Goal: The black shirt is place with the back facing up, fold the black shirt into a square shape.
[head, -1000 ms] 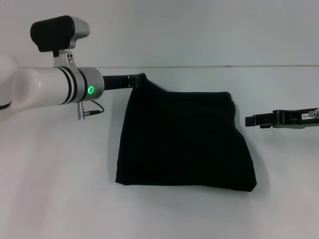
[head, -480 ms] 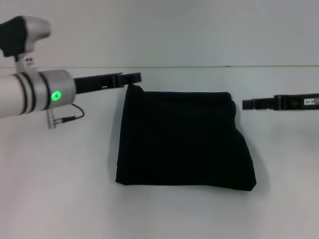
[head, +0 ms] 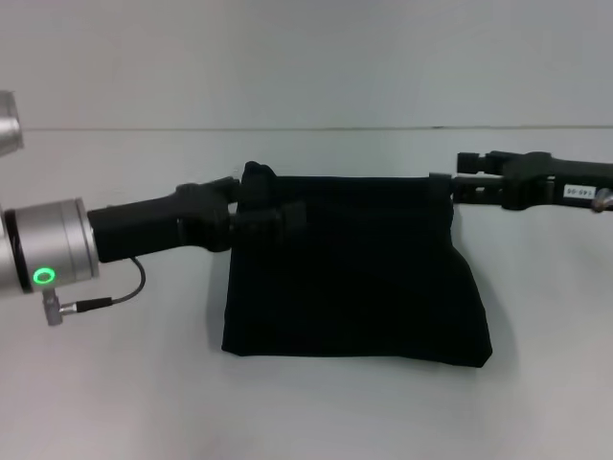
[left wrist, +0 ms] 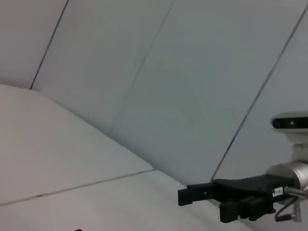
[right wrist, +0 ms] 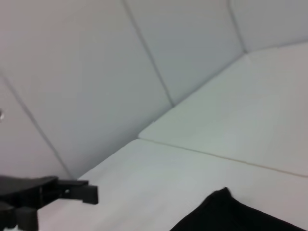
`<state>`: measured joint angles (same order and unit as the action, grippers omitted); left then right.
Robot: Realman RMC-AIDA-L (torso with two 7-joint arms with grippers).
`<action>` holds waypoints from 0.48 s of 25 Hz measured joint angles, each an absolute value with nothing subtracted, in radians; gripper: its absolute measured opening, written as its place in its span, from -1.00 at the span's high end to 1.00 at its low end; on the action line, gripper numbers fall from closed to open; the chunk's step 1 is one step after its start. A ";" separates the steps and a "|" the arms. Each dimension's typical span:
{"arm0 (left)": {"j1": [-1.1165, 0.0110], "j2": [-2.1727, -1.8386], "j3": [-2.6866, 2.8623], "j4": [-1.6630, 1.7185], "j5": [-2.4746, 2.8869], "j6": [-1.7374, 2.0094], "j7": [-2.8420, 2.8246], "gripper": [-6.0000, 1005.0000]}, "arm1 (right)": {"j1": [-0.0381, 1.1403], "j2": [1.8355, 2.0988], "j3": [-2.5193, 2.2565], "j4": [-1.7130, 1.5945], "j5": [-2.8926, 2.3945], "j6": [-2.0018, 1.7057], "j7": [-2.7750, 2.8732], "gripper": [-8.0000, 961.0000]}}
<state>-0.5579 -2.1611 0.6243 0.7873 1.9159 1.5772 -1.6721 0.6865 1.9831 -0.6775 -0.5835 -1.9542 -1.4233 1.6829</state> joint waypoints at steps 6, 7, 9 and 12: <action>-0.577 -2.158 0.653 0.780 1.999 1.592 -1.539 -0.89 | 0.694 2.000 -0.698 -0.607 -2.006 -1.419 1.597 -0.87; -0.585 -2.156 0.664 0.779 2.021 1.593 -1.523 -0.88 | 0.694 2.000 -0.700 -0.614 -2.009 -1.421 1.596 -0.89; -0.601 -2.153 0.681 0.780 2.061 1.593 -1.510 -0.88 | 0.691 2.000 -0.715 -0.630 -2.012 -1.438 1.594 -0.92; -0.613 -2.149 0.693 0.783 2.087 1.598 -1.507 -0.87 | 0.675 1.999 -0.767 -0.665 -2.013 -1.470 1.596 -0.94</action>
